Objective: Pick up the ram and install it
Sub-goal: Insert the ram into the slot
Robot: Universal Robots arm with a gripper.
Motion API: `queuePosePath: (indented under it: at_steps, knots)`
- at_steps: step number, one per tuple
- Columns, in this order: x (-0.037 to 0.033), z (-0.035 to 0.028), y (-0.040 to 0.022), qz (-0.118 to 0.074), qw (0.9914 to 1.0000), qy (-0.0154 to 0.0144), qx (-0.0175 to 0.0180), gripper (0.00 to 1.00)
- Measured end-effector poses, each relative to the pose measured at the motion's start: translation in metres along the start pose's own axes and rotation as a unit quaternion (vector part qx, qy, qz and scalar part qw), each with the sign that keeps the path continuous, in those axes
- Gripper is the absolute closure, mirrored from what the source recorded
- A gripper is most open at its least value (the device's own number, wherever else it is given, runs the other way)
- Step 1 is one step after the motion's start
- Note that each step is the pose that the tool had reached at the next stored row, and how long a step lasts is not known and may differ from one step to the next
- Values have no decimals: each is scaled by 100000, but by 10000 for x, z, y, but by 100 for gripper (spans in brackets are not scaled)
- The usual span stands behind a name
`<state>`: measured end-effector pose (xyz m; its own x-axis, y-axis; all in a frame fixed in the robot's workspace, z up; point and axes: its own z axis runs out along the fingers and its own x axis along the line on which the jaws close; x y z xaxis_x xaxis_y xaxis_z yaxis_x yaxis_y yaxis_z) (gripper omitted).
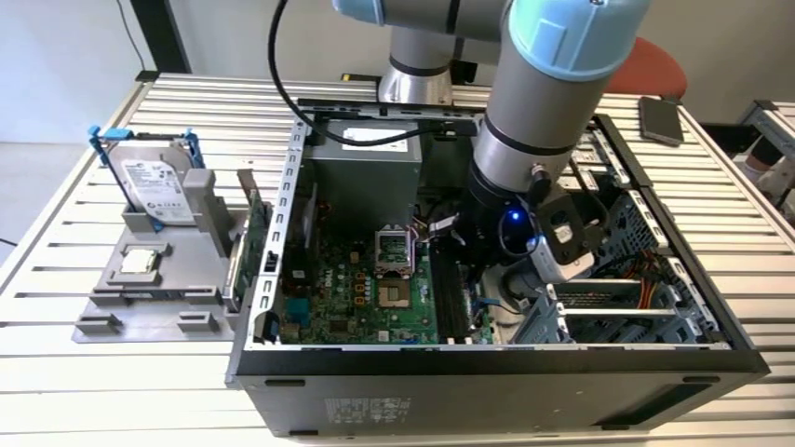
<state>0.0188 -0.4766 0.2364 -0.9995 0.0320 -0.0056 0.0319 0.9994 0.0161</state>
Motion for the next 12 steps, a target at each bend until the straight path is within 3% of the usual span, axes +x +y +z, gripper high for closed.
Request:
queuePosePath:
  at_steps: [6, 12]
  knots:
    - [11, 83, -1, -45, 100000, -2, 288, 100]
    - [40, 97, -3, -211, 99999, 0, 335, 100]
